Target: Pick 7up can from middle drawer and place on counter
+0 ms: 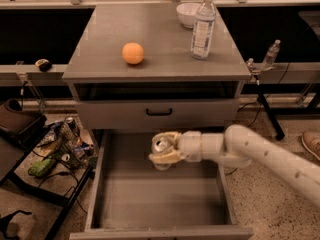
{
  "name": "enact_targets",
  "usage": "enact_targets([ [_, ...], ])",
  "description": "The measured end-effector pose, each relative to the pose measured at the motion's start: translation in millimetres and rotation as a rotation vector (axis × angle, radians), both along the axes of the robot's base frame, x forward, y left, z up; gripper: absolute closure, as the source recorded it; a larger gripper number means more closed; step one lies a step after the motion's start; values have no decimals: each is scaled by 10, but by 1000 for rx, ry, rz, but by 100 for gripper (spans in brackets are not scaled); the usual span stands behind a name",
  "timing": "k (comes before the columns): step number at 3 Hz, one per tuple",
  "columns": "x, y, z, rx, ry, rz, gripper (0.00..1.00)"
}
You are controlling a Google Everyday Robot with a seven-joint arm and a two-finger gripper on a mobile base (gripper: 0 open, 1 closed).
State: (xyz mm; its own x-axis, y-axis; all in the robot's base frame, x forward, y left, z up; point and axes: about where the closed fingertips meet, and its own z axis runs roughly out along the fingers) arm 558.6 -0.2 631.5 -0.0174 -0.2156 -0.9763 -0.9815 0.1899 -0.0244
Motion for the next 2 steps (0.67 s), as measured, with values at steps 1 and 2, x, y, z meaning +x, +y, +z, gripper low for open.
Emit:
enact_targets([
  [1, 116, -320, 1332, 26, -66, 26, 100],
  [2, 174, -344, 2485, 50, -108, 95, 100],
])
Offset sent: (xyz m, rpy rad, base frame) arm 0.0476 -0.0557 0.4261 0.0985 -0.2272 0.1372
